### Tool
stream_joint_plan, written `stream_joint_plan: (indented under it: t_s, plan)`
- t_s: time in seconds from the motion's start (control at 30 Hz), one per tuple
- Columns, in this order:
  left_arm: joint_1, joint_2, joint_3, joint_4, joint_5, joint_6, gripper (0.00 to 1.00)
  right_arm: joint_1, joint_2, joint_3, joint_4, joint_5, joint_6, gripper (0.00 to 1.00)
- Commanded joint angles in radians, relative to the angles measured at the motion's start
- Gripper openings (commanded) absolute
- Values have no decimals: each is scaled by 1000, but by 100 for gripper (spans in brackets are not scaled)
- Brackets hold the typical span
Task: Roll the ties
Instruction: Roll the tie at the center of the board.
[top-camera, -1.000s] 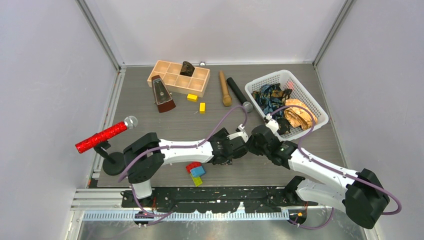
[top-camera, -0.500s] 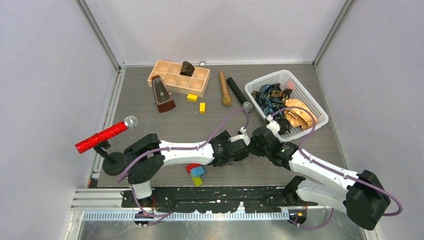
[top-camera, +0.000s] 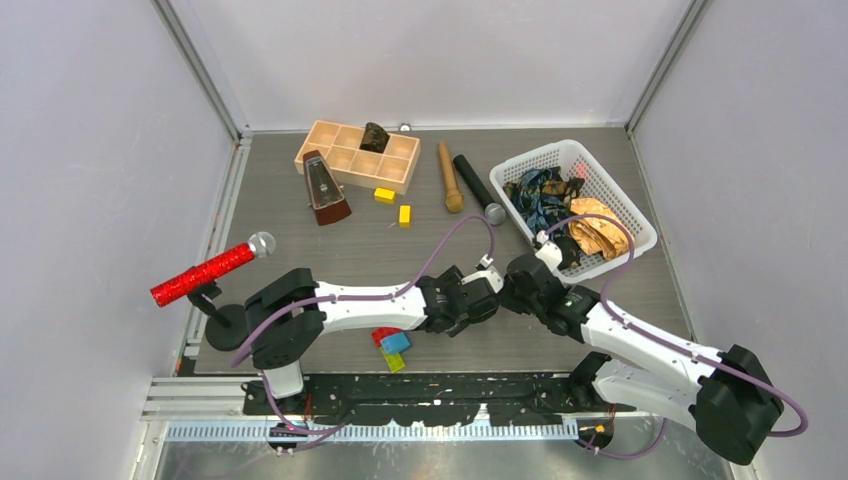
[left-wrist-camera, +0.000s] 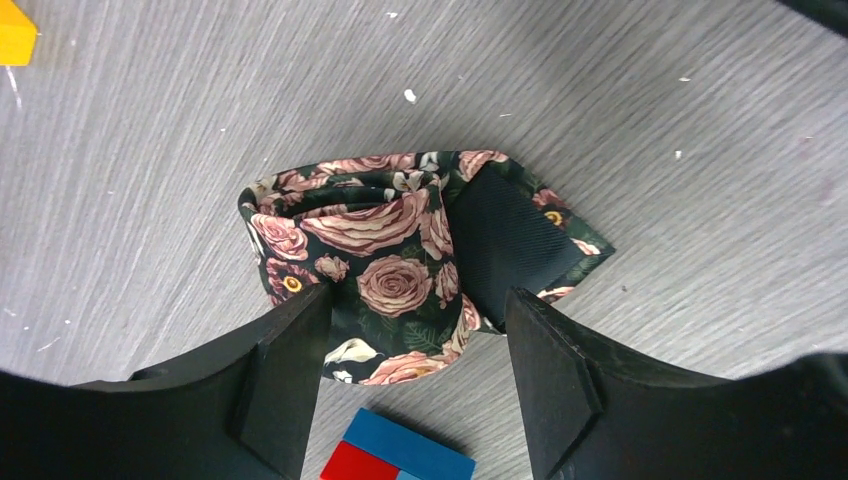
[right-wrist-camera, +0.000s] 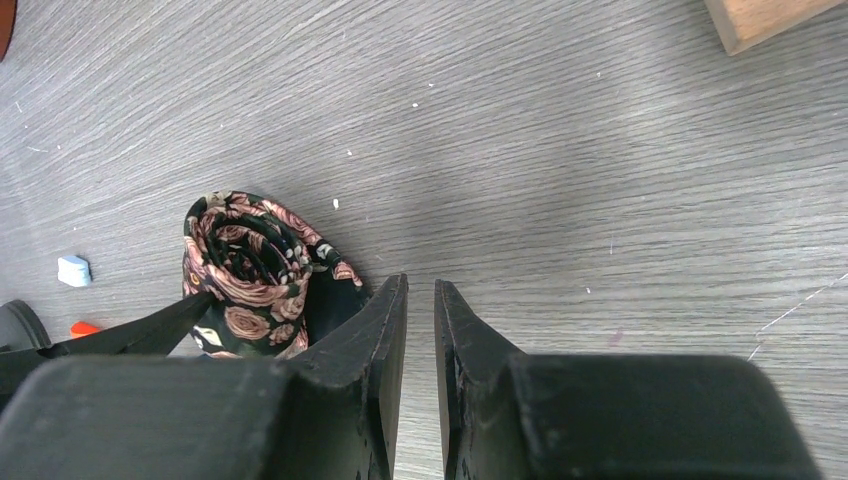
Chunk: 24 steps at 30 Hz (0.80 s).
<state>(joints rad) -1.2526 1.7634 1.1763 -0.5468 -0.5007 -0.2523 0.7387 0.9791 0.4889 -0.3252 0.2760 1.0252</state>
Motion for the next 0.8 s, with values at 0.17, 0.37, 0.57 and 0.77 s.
stream_joint_plan:
  t_s: [0.17, 0.37, 0.57, 0.77]
  plan:
    - [-8, -34, -15, 42, 111, -48, 63, 4, -42, -12, -9, 43, 20, 23]
    - [-7, -26, -16, 49, 109, -53, 62, 3, -42, -11, -8, 43, 18, 23]
    - [-2, -61, -11, 51, 68, -47, 63, 4, -53, -3, -12, 54, 18, 23]
    - [10, -115, -22, 77, 54, -42, 65, 4, -85, 0, -17, 80, 27, 24]
